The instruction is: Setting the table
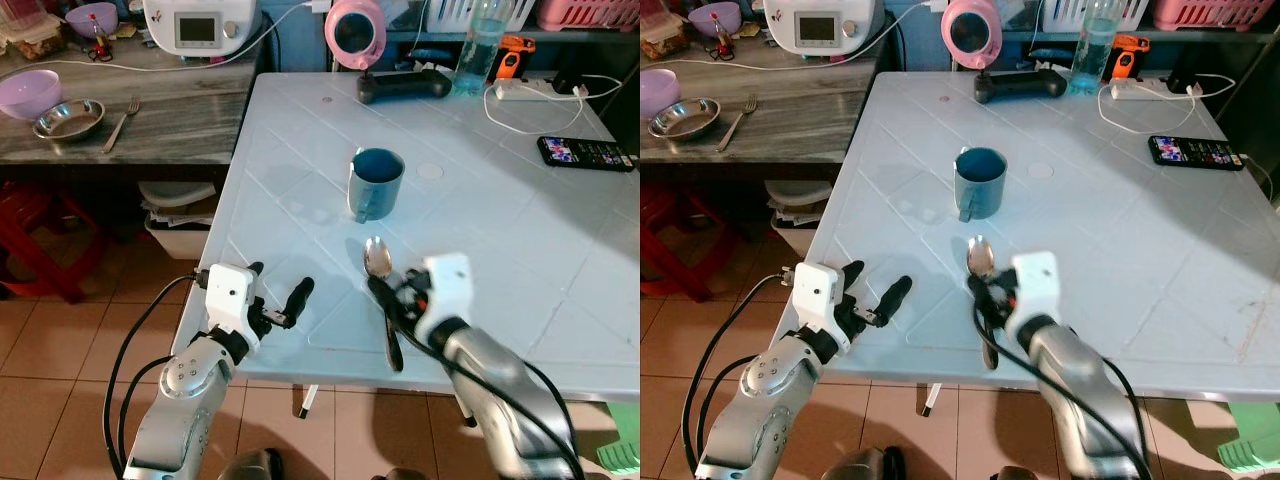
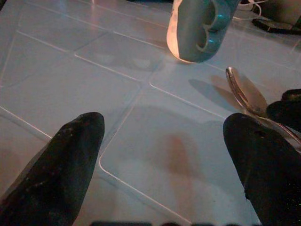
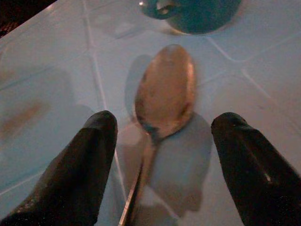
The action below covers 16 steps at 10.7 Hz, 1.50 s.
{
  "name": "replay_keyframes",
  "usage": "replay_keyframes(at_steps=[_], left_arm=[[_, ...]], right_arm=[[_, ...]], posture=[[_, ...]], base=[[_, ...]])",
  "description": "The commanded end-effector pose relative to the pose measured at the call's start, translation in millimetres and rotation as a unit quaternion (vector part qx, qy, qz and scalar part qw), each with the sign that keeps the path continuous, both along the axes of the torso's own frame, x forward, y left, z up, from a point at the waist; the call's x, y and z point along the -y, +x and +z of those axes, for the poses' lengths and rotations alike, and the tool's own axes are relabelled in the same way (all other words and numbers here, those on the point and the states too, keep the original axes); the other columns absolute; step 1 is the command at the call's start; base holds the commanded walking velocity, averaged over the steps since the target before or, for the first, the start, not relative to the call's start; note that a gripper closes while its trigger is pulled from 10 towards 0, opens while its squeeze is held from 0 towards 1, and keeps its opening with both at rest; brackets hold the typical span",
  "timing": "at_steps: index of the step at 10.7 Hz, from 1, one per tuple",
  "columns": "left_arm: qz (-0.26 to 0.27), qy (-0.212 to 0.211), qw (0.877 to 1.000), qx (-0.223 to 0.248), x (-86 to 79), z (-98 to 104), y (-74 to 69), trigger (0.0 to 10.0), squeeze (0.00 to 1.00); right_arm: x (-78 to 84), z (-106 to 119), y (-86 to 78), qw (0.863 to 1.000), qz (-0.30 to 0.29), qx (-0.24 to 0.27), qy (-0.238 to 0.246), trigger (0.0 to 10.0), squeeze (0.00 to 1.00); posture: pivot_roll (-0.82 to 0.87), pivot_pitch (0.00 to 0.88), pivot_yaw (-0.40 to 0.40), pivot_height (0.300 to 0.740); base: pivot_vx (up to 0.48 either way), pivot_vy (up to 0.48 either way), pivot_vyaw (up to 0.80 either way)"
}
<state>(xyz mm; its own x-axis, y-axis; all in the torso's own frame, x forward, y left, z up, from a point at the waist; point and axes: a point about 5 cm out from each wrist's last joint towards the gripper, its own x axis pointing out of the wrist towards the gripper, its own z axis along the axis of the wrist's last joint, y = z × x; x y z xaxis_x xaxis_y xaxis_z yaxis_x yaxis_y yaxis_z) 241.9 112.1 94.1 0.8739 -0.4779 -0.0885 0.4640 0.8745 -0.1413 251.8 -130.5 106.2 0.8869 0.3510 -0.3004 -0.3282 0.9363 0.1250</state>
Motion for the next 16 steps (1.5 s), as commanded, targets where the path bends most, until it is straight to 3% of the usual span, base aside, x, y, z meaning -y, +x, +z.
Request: replay_keyframes(at_steps=[1,2,4,6,7,8,10,13,16], left_arm=[[-0.002,0.003,1.000,0.005,-0.1,4,-0.8,10.0,0.00],[-0.003,0.003,1.000,0.005,0.4,4,-1.0,10.0,0.00],[0.000,0.003,1.000,0.004,0.0,3,-1.8,10.0,0.00],[-0.003,0.002,1.000,0.002,2.3,2,-2.4,10.0,0.00],[-0.002,0.002,1.000,0.001,1.4,2,-1.4,10.0,0.00],[-0.003,0.002,1.000,0.001,1.5,2,-1.4,10.0,0.00],[-0.006,0.000,1.000,-0.002,4.5,2,-2.5,10.0,0.00],[0.000,-0.001,1.000,-0.006,4.1,0,-5.8,10.0,0.00],[0.001,0.002,1.000,-0.008,1.6,-1,-7.6,10.0,0.00]], right_arm=[[-8.2,-5,0.5,1.000,0.012,-0.020,-0.006,10.0,0.72],[-15.5,-11,-1.0,0.998,0.025,-0.049,-0.009,10.0,0.00],[-13.5,-22,-5.1,0.995,0.024,-0.093,-0.027,10.0,0.00],[-8.5,-35,-6.7,0.990,0.015,-0.141,-0.015,10.0,0.00],[-3.8,-51,-16.0,0.980,0.017,-0.200,-0.004,0.0,0.00],[-2.2,-58,-21.8,0.974,0.024,-0.227,0.004,0.0,0.00],[26.2,-88,-41.7,0.953,0.034,-0.292,-0.068,0.0,0.00],[39.2,-98,-34.9,0.947,0.018,-0.304,-0.105,0.0,0.00],[44.0,-105,-33.5,0.947,-0.022,-0.308,-0.085,0.0,0.00]], posture=[[-0.01,0.085,0.063,0.740],[0.00,0.086,0.058,0.740],[0.00,0.087,0.055,0.740],[0.00,0.086,0.051,0.740],[-0.01,0.086,0.049,0.740],[-0.01,0.086,0.048,0.740],[0.00,0.091,0.034,0.740],[0.01,0.094,0.028,0.740],[0.01,0.099,0.032,0.740]], base=[[0.000,0.000,0.00],[0.000,0.000,0.00],[0.000,0.000,0.00],[0.000,0.000,0.00],[0.000,0.000,0.00],[0.000,0.000,0.00],[0.000,0.000,0.00],[0.000,0.000,0.00],[0.000,0.000,0.00]])
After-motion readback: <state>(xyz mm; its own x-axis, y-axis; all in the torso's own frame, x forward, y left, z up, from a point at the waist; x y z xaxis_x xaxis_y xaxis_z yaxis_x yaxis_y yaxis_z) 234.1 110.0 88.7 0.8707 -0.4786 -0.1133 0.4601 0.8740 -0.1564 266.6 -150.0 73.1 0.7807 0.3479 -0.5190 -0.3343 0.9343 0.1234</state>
